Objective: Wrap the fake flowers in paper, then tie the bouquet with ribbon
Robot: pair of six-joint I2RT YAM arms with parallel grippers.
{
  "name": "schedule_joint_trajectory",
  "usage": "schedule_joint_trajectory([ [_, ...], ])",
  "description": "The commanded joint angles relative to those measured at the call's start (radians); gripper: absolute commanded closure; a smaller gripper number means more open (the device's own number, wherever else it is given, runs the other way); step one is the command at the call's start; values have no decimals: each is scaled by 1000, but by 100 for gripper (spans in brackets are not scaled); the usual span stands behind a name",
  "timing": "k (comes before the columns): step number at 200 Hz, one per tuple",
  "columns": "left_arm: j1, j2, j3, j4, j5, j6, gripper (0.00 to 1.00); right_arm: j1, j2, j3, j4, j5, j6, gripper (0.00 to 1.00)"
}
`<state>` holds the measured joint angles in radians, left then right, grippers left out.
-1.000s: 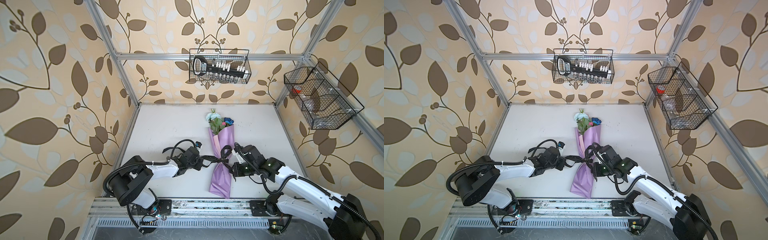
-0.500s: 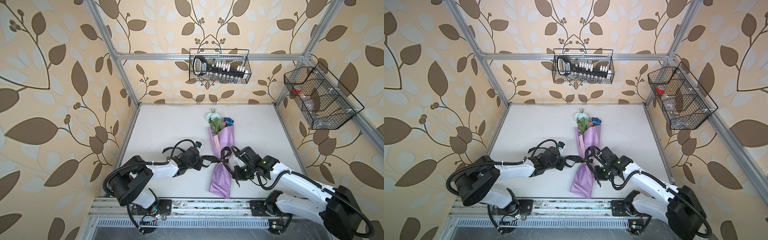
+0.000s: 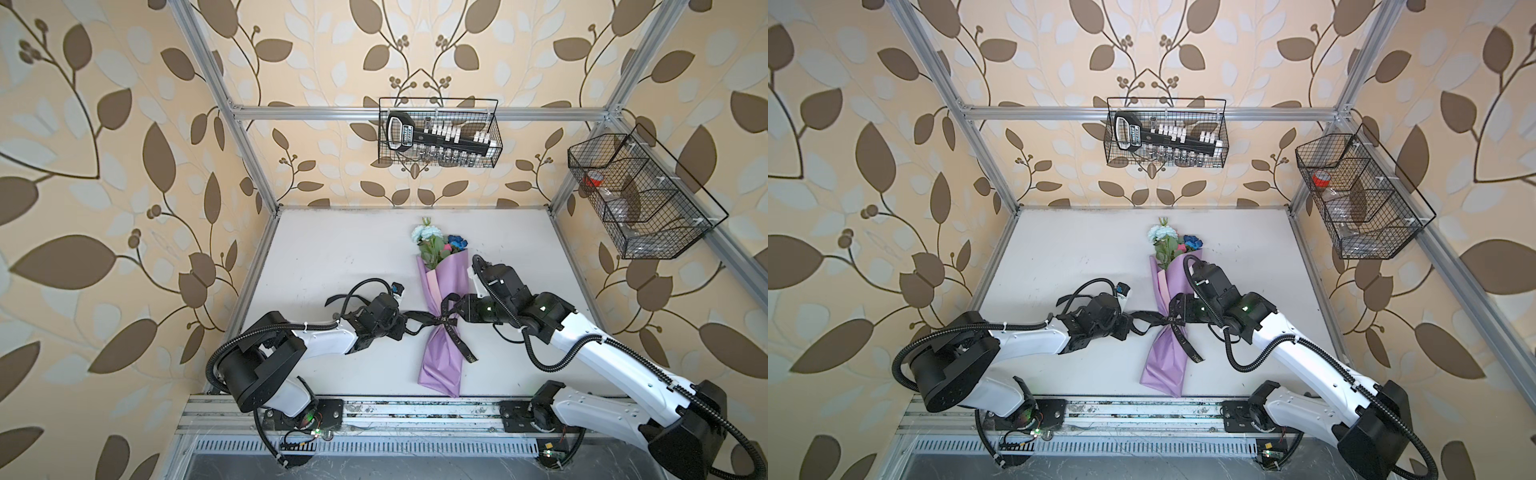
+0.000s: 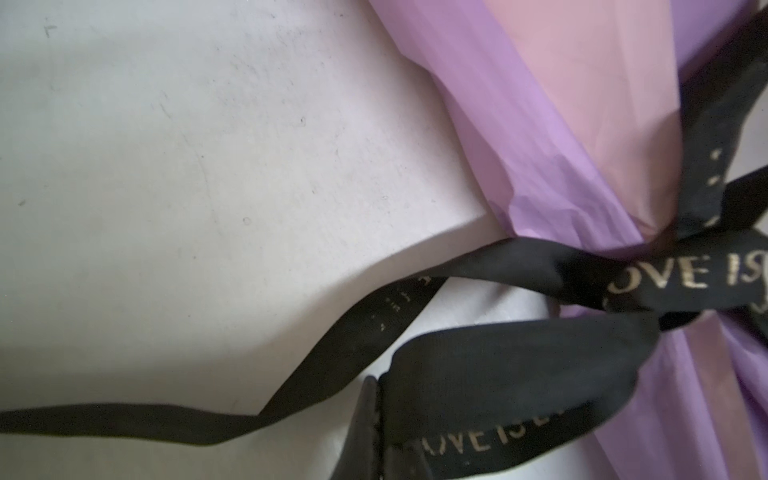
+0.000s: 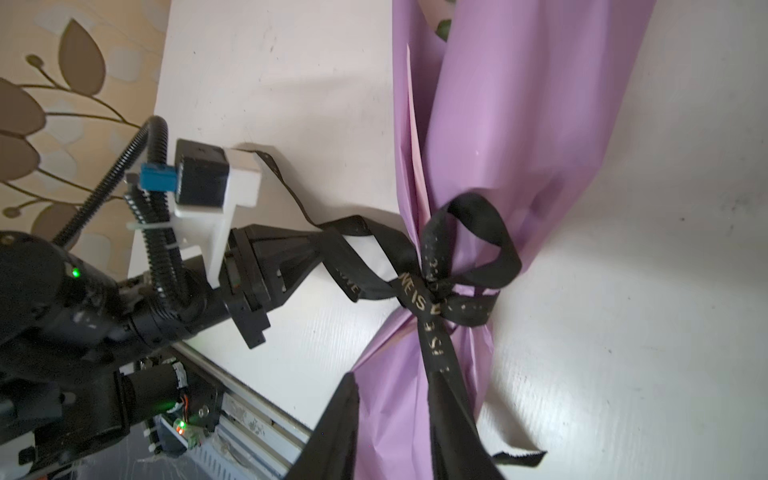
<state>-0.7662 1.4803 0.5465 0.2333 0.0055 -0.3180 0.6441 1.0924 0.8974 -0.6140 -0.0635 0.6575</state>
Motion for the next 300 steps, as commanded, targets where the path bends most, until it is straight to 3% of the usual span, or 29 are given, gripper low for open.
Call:
schedule_joint_trajectory([
  [1, 1, -11, 9, 31, 25, -6, 100, 15, 54, 15, 75, 80, 16, 71],
  [73, 1, -20, -2, 34, 22, -15, 100, 35, 262, 73, 142, 149, -16, 73],
  [203, 1, -18, -2, 38, 24, -15, 100, 33, 414, 78, 187, 179, -16, 60],
  [230, 1, -16, -2, 40, 26, -17, 100, 33, 438, 81, 201, 173, -18, 64],
  [300, 1, -14, 4, 36, 24, -15, 100, 33, 396, 80, 185, 169, -13, 85],
])
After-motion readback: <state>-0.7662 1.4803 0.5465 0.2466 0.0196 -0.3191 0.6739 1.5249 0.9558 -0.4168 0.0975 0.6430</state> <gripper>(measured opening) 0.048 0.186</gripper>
